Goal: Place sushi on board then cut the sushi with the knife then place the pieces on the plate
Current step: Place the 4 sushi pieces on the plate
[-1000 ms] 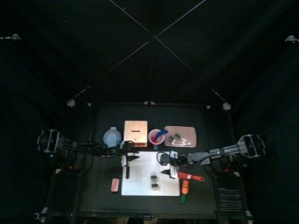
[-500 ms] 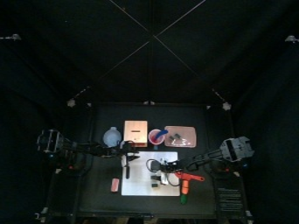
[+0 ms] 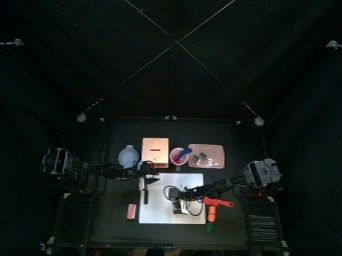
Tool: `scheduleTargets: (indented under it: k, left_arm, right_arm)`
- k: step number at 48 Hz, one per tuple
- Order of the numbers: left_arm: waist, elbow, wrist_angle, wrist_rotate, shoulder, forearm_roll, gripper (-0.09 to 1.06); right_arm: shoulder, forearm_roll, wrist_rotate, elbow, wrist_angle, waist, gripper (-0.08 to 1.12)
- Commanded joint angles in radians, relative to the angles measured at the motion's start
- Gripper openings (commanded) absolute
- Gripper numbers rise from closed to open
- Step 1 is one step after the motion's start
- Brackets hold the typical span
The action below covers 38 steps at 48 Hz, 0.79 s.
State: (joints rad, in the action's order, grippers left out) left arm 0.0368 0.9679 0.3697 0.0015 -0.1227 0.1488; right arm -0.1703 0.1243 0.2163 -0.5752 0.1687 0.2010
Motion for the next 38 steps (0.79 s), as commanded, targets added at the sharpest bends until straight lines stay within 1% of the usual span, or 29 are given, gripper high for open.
scheduleTargets:
  k: [1, 6, 10, 15, 20, 24, 29, 38]
  left_arm:
    - [0.0, -0.011, 0.005, 0.002, -0.003, 0.0, 0.72]
    - [-0.002, -0.011, 0.003, 0.002, -0.003, 0.0, 0.72]
    - [-0.002, -0.011, 0.005, 0.003, -0.003, 0.0, 0.72]
    - [0.0, -0.011, 0.005, 0.003, -0.003, -0.003, 0.72]
    - [0.003, -0.011, 0.005, 0.005, -0.003, -0.005, 0.72]
    - [0.003, -0.011, 0.005, 0.005, -0.003, -0.006, 0.72]
    - [0.003, -0.011, 0.005, 0.005, -0.003, -0.009, 0.72]
    - [0.009, -0.012, 0.005, 0.005, -0.003, -0.011, 0.72]
  right_arm:
    - [0.028, 0.006, -0.002, 0.011, -0.003, -0.003, 0.69]
    - [0.044, 0.017, 0.0, -0.008, -0.003, -0.005, 0.66]
    - [0.094, 0.023, 0.0, -0.044, 0.011, -0.026, 0.67]
    - [0.179, 0.023, 0.0, -0.097, 0.058, -0.072, 0.67]
    - [0.298, 0.015, 0.0, -0.155, 0.112, -0.147, 0.67]
    - [0.405, 0.014, 0.0, -0.21, 0.167, -0.244, 0.67]
    - [0.508, -0.003, 0.0, -0.265, 0.244, -0.382, 0.67]
    - [0.624, -0.106, 0.0, -0.321, 0.342, -0.643, 0.67]
